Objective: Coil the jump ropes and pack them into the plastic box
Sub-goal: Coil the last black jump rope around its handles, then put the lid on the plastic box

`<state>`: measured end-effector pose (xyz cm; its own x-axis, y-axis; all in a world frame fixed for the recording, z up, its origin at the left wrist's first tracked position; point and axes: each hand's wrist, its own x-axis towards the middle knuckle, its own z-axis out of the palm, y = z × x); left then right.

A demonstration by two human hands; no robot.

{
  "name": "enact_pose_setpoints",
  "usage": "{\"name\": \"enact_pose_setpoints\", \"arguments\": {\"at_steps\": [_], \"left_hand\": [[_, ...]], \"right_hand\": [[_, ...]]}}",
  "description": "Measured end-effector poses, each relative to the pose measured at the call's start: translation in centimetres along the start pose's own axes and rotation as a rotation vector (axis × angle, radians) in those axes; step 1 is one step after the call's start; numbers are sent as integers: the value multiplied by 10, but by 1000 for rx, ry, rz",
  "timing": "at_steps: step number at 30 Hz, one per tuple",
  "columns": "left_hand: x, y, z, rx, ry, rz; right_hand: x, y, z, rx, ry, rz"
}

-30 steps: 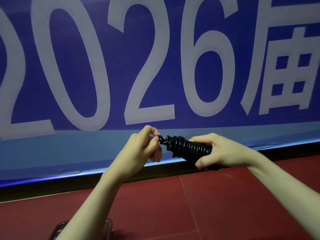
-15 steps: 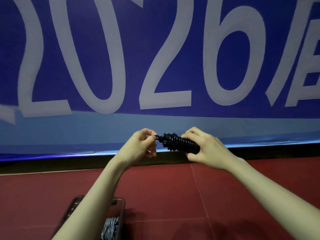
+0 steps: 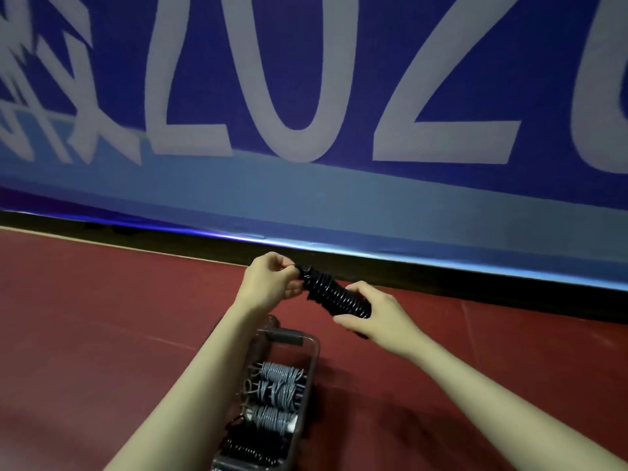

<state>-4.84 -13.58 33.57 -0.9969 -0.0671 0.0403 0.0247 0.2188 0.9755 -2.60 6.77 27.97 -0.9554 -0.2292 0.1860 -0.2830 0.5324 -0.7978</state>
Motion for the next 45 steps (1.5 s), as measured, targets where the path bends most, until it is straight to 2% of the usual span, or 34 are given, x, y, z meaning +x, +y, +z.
{"name": "enact_pose_setpoints", "arguments": {"at_steps": [6, 11, 14, 18, 21, 27, 33, 37, 39, 42, 45], "left_hand": [[21, -90, -48, 19, 201, -212], [20, -149, -67, 26, 307, -376], [16, -172, -72, 82, 319, -447], [5, -212, -76, 296, 270, -472], [-9, -236, -71, 647, 178, -389], [-27, -243, -58, 1324, -76, -227], [-24, -244, -47, 1568, -239, -159], [-32, -257, -43, 1459, -330, -212], [-35, -265, -51, 1306, -304, -130], [-35, -264, -62, 969, -146, 82], [-34, -252, -66, 701, 134, 59]], "right_hand": [[19, 34, 73, 123, -202, 27], [23, 67, 121, 152, -228, 74], [22, 81, 143, 72, -275, 41], [17, 103, 165, -232, -418, 2], [17, 107, 173, -404, -489, -124], [29, 103, 188, -618, -623, -122], [29, 99, 193, -712, -609, -116], [26, 100, 191, -685, -546, -113], [25, 103, 187, -644, -537, -112], [22, 108, 183, -658, -529, -158], [22, 114, 179, -686, -503, -178]]}}
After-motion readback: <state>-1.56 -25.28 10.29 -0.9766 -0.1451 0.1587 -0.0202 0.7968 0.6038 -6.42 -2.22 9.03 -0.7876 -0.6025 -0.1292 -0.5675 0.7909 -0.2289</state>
